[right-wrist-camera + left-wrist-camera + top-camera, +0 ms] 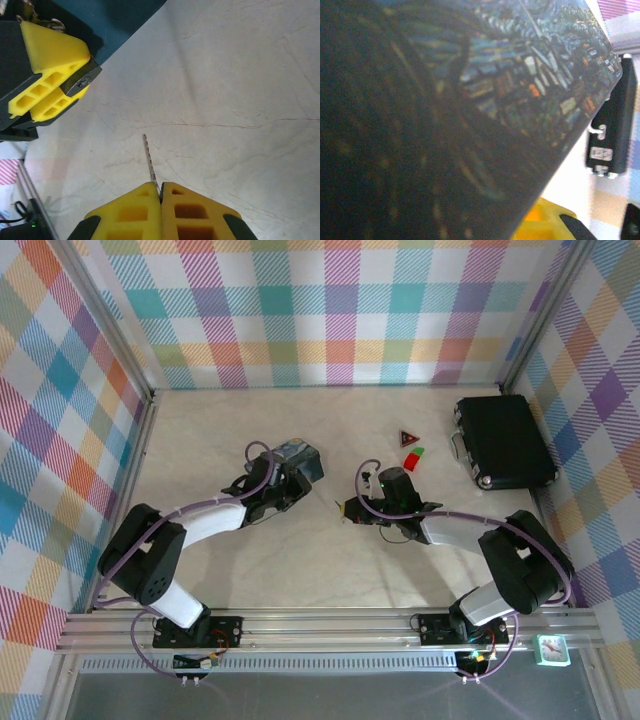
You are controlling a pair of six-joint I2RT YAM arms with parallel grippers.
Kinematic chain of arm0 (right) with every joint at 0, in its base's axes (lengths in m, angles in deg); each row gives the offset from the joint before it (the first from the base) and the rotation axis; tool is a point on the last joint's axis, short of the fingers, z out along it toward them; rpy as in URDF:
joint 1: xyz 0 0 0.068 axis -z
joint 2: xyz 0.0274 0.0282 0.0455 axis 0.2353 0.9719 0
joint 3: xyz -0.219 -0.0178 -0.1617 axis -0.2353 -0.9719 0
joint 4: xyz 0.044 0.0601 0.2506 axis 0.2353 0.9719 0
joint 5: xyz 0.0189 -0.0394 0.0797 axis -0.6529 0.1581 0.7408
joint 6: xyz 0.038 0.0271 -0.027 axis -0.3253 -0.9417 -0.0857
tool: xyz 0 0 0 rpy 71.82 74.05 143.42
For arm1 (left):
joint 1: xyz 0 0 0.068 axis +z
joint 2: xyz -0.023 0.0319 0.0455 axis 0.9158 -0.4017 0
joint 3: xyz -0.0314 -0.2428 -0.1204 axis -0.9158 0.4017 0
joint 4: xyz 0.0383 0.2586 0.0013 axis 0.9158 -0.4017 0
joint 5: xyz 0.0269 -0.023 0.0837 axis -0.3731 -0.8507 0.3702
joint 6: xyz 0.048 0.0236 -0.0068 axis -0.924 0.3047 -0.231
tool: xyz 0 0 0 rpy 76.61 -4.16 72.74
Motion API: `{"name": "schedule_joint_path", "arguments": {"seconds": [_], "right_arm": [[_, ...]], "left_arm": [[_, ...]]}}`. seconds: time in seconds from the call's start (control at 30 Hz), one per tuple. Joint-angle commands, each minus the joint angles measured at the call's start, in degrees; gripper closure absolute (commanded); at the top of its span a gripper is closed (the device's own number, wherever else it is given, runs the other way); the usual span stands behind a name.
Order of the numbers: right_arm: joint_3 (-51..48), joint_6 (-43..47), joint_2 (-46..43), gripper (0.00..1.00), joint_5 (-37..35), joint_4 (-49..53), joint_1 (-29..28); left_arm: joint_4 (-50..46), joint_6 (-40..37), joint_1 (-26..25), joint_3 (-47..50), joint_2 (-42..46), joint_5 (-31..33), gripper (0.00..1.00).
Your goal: Unlock a padlock with a key
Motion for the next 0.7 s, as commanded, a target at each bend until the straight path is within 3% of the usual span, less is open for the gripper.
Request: {"name": "schedule_joint_path", "arguments": {"seconds": [0.0, 0.3, 0.67], "right_arm": [[1.03, -5.50, 0.43, 1.00, 3.86, -5.66, 0.39], [1.46, -7.89, 4.48, 1.00, 8.45, -14.26, 0.42], [1.61, -11.70, 8.26, 1.00, 13.98, -23.24, 1.96]], "left_arm": [[7.95, 6.38, 1.29, 1.73, 1.17, -5.59, 1.00], [27.13, 10.32, 4.06, 3.31, -2.37, -17.88, 1.00], [25.77, 6.36, 6.37, 2.15, -3.55, -23.64, 1.00]]}}
